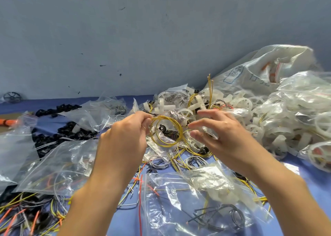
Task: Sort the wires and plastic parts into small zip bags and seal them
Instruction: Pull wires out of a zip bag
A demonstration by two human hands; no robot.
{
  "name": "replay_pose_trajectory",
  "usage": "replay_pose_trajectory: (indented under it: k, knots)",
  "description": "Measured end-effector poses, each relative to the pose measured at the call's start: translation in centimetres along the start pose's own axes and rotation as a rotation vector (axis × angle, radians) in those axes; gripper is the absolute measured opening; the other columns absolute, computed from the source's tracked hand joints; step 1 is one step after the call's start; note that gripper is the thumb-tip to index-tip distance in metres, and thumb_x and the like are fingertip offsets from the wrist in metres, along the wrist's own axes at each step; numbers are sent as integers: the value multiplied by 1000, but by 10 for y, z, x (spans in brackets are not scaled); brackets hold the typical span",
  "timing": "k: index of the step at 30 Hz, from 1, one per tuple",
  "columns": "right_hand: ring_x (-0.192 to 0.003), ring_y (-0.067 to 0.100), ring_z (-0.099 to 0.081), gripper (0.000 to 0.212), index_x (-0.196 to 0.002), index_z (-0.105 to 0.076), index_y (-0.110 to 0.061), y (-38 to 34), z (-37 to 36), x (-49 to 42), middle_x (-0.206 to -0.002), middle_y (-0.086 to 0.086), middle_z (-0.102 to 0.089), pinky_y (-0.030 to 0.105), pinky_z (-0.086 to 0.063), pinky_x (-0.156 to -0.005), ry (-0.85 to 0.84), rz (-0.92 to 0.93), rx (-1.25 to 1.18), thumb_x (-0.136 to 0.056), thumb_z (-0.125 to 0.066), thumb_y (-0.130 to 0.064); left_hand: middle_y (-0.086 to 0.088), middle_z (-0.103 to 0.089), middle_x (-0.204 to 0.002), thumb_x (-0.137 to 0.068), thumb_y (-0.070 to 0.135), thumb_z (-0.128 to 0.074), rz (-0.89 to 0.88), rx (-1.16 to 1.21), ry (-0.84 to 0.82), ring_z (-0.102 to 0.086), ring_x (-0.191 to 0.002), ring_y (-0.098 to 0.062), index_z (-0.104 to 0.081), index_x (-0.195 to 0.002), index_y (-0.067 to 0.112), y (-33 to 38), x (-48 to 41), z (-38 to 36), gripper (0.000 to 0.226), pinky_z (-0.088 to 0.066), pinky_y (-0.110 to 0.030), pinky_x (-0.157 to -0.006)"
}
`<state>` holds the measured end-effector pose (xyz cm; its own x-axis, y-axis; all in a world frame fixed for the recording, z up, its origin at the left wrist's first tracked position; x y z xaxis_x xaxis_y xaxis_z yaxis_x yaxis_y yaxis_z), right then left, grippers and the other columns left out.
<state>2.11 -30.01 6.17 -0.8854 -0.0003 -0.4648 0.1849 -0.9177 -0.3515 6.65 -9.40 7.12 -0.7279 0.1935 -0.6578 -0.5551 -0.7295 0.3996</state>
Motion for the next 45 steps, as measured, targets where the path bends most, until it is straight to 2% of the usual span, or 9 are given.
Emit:
replay_pose_trajectory:
  k: [6, 11, 16, 20, 25, 30, 39, 42, 45]
  knots:
    - [-123, 17, -45, 37, -124, -65, -23, -1, -20, -1, -129, -9, -60, 36, -35, -105, -45, 26, -46, -94, -53, -42, 14, -64, -74, -99, 36, -46, -58, 137, 31, -60, -70, -19, -61, -98, 32, 12, 1, 0, 16, -50, -41, -62]
    - [-95, 20, -58, 13, -94, -74, -14, -9, -13, 3, -90, -4, -72, 32, -42, -89, 76, 129, -142, -93, -63, -22, 14, -66, -76, -99, 34, -48, -36, 211, 94, -62, -73, -20, -64, -101, 30, 14, 1, 3, 17, -51, -40, -65]
    - [-105, 15, -54, 14, -86, -76, -30, 13, 4, 7, -98, -16, -69, 41, -43, -93, 122, 14, -36, -90, -66, -22, 6, -63, -68, -99, 36, -45, 88, 87, 211, -58, -65, -32, -61, -92, 30, -12, -4, 21, 19, -50, -43, -61]
    - [-104, 12, -56, 12, -88, -77, -30, 20, 12, 11, -101, -17, -67, 41, -45, -93, 215, -60, -97, -90, -67, -25, 11, -65, -68, -99, 31, -47, 199, 223, 314, -62, -65, -20, -63, -86, 26, -29, -7, 32, 21, -51, -40, -63]
    - [-103, 3, -65, 17, -101, -77, -26, -12, -28, 10, -106, -15, -72, 31, -51, -94, 36, -108, -755, -91, -65, -32, 6, -75, -79, -99, 23, -53, 388, 814, -85, -68, -72, -6, -70, -92, 17, -7, 6, -21, 20, -51, -24, -69]
    - [-98, -2, -67, 14, -101, -77, -18, -27, -43, 8, -100, -16, -75, 11, -49, -80, 85, -99, -1005, -90, -68, -20, 10, -74, -85, -100, 19, -51, 232, 902, -197, -69, -81, -2, -69, -92, 20, 23, 16, -40, 19, -50, -11, -69]
    - [-93, 11, -68, 15, -89, -77, -24, -18, -41, 13, -94, -6, -74, 35, -54, -83, 154, -133, -804, -84, -74, -38, 12, -67, -67, -98, 17, -55, 46, 669, -373, -61, -65, 2, -70, -98, 31, 13, 15, -33, 21, -43, -6, -63]
    - [-95, 7, -66, 18, -93, -77, -30, -18, -49, 12, -94, -13, -73, 37, -52, -84, 96, -154, -648, -86, -69, -45, 10, -72, -74, -97, 18, -56, 138, 633, -450, -64, -70, 0, -71, -89, 33, -3, 17, -34, 23, -47, -12, -66]
    - [-98, 1, -61, 15, -104, -73, -33, -26, -61, 12, -105, -15, -67, 31, -47, -91, -17, -105, -435, -94, -62, -31, 10, -72, -69, -97, 17, -56, 302, 493, -397, -58, -65, -9, -71, -86, 24, -36, 17, -26, 20, -45, -25, -64]
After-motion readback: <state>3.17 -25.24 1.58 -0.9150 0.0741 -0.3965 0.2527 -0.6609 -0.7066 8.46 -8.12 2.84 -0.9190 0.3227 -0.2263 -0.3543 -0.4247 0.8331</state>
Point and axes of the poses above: each hand's wrist, its own x-axis away from the middle knuckle, its own z-axis out of the back of the hand, y = z × x, the point moved 6 cm from there along -x, towards the middle knuckle
